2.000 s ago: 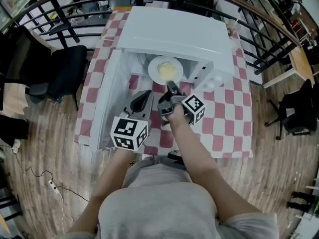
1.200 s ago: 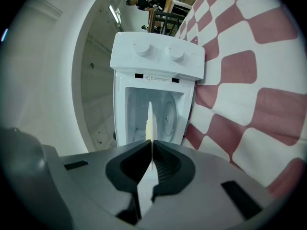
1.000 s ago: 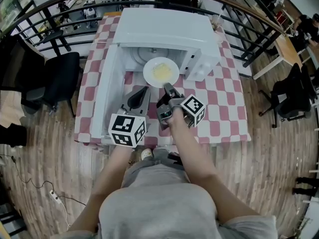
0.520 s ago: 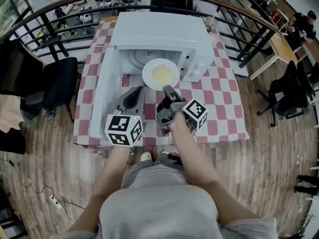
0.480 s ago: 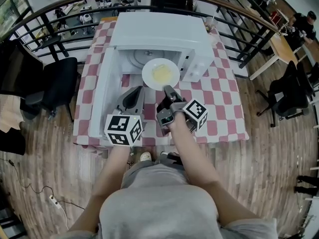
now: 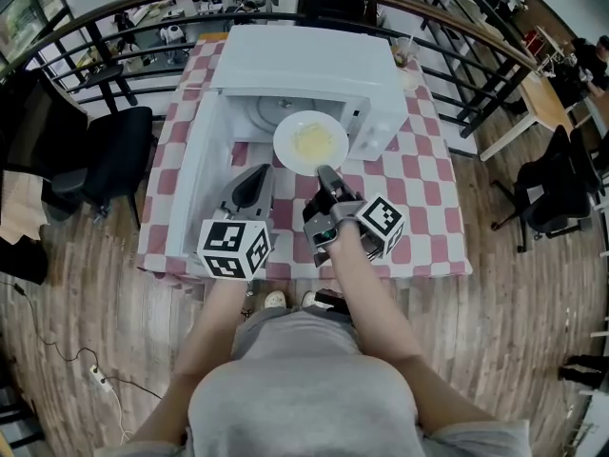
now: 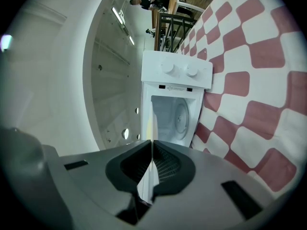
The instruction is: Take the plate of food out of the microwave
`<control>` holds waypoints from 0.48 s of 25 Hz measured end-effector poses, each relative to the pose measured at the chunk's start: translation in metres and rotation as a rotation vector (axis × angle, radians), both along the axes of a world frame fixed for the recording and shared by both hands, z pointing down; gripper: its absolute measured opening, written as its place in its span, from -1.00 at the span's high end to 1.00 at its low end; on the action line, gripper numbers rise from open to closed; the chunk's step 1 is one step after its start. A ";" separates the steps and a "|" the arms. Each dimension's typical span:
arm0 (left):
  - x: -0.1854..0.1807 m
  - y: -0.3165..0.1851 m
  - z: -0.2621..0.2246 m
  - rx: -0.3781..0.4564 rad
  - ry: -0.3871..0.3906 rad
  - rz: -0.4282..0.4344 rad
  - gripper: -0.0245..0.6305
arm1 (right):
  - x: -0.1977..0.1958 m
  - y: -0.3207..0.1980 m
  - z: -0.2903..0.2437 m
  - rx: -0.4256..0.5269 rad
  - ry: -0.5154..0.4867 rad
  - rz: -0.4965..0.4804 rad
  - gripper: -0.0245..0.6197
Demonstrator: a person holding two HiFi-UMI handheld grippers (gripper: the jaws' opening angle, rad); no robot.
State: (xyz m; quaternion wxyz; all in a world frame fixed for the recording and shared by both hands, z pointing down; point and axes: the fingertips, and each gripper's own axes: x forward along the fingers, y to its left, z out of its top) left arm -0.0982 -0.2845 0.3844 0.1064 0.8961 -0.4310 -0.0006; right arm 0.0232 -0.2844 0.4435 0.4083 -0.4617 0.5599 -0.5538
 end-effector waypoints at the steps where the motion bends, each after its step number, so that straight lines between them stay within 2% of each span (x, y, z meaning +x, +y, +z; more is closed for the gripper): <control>1: 0.000 -0.001 -0.001 0.002 0.001 -0.002 0.92 | 0.000 0.000 -0.001 0.000 0.003 -0.003 0.82; 12: 0.005 -0.001 -0.011 0.016 0.014 -0.009 0.92 | 0.002 0.008 -0.021 0.034 0.014 -0.007 0.82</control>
